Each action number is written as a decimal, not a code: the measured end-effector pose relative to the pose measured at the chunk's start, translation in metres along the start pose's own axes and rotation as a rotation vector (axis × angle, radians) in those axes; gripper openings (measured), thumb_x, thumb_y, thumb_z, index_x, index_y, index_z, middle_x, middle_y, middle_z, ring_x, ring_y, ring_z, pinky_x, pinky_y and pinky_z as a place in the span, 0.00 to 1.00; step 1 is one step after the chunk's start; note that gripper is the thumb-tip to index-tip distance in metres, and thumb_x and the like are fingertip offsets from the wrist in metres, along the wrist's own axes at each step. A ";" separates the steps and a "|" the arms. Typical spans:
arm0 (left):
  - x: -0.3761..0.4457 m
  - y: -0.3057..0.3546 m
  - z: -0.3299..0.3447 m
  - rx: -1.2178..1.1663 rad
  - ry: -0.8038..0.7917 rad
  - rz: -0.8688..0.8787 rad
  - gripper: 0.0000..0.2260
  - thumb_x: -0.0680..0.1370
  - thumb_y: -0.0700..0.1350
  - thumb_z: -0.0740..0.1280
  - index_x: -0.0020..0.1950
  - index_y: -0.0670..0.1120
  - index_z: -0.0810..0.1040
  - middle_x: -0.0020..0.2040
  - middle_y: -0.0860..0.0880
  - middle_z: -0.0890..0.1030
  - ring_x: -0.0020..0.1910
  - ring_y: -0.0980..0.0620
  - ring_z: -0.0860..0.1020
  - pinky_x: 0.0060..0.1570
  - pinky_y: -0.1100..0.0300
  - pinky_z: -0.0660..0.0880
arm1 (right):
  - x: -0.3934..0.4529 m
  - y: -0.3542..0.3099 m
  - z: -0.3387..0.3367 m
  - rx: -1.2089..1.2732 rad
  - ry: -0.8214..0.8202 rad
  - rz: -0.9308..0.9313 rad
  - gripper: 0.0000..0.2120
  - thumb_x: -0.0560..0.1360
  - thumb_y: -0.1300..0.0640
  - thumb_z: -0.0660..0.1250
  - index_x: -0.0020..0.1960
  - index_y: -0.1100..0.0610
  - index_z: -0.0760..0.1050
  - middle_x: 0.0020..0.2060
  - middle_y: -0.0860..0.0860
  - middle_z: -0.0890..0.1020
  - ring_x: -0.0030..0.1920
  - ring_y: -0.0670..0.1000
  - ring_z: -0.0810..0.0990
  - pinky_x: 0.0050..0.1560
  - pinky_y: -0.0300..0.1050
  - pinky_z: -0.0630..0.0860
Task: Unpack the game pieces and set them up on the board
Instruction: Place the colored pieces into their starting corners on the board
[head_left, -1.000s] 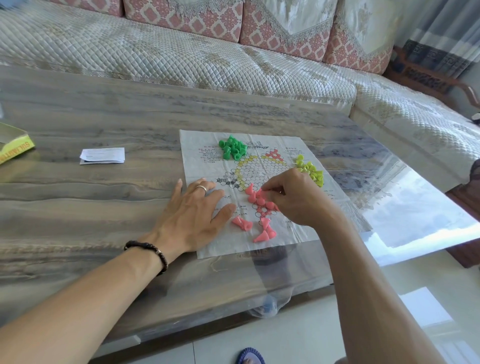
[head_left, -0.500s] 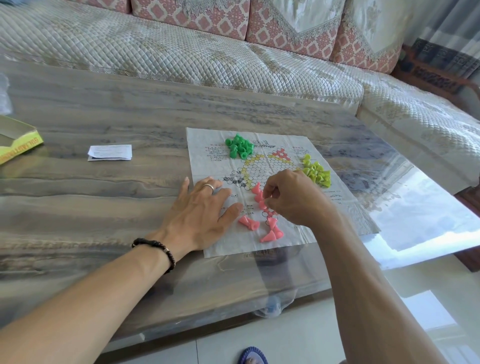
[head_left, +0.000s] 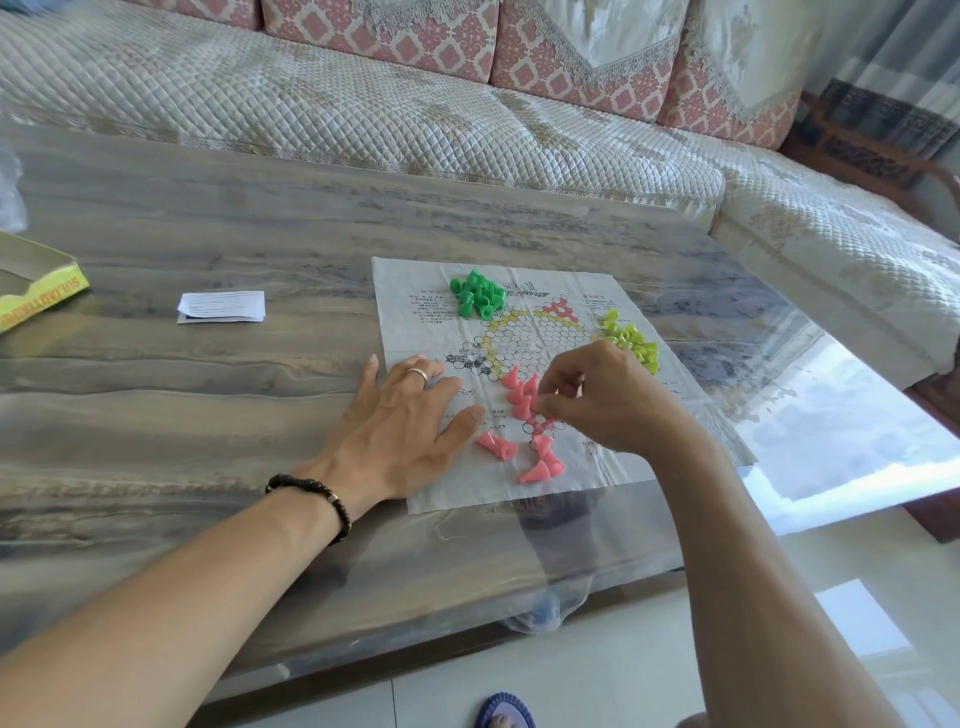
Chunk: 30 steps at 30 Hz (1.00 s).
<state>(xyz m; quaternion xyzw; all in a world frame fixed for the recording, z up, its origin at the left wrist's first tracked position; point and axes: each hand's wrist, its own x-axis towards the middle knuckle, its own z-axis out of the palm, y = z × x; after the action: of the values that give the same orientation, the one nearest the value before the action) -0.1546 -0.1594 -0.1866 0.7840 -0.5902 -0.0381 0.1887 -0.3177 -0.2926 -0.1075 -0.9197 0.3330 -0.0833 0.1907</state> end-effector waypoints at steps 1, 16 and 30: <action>0.000 0.000 0.000 0.001 0.003 0.001 0.33 0.76 0.66 0.43 0.70 0.49 0.70 0.73 0.47 0.66 0.75 0.50 0.58 0.73 0.41 0.47 | -0.003 0.001 -0.001 0.007 -0.033 0.006 0.07 0.70 0.58 0.73 0.34 0.50 0.80 0.29 0.43 0.78 0.32 0.44 0.75 0.37 0.43 0.75; 0.001 0.000 0.001 0.006 0.016 -0.006 0.32 0.77 0.67 0.43 0.70 0.50 0.70 0.73 0.47 0.66 0.74 0.50 0.59 0.73 0.42 0.47 | -0.012 0.013 0.000 0.261 0.114 0.078 0.06 0.67 0.61 0.73 0.34 0.54 0.77 0.31 0.50 0.83 0.35 0.50 0.83 0.39 0.51 0.82; 0.001 -0.001 0.001 0.011 0.014 -0.004 0.32 0.76 0.66 0.44 0.69 0.50 0.70 0.73 0.48 0.66 0.74 0.50 0.59 0.73 0.42 0.47 | -0.002 0.015 0.005 0.278 0.171 0.044 0.11 0.76 0.64 0.64 0.54 0.56 0.82 0.33 0.52 0.82 0.36 0.57 0.83 0.40 0.56 0.82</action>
<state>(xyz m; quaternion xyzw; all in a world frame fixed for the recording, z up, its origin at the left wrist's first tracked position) -0.1539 -0.1601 -0.1881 0.7866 -0.5872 -0.0297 0.1886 -0.3263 -0.3002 -0.1178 -0.8665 0.3532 -0.2023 0.2889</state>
